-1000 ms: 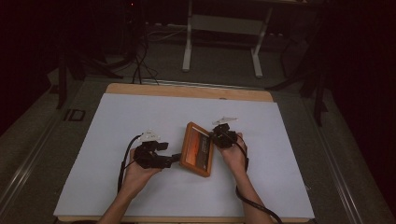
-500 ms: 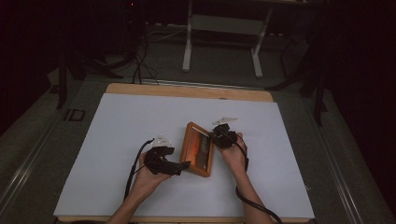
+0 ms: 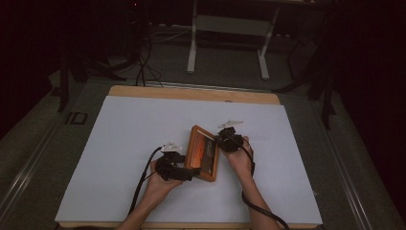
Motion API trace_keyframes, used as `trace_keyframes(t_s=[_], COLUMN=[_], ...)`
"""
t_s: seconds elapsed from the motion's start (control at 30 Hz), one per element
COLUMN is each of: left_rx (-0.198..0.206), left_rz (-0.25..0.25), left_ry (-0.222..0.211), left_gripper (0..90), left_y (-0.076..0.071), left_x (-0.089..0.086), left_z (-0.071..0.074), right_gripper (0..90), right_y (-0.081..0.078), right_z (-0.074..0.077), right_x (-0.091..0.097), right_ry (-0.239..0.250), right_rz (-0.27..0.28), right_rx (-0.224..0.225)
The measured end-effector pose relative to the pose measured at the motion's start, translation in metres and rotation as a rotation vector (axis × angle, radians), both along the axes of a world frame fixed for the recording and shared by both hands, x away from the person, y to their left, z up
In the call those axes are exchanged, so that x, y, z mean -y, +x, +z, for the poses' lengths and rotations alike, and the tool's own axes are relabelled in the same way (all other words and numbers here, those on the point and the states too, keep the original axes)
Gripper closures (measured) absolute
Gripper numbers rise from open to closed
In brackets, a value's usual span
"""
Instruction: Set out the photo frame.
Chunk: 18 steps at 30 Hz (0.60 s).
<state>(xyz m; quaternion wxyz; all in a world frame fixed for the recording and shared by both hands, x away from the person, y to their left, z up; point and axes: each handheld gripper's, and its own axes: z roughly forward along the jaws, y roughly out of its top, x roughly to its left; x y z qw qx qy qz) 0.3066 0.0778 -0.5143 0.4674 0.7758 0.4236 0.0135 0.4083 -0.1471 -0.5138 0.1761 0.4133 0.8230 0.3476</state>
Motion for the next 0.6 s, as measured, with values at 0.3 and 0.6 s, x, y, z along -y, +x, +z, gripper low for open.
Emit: trace_keyframes(t_s=[0.3,0.6], left_rx=[-0.051,-0.094], left_rz=[-0.031,0.005], left_ry=[-0.021,-0.053], left_gripper=[28.4,47.7], left_y=[0.003,0.006], left_x=[0.011,0.011], left_z=[-0.005,-0.007], right_gripper=[90.0,90.0], right_y=[0.0,0.0], right_z=[0.0,0.0], right_x=[0.0,0.0], right_ry=[0.002,0.0], right_rz=[-0.003,-0.003], right_rx=[0.002,0.004])
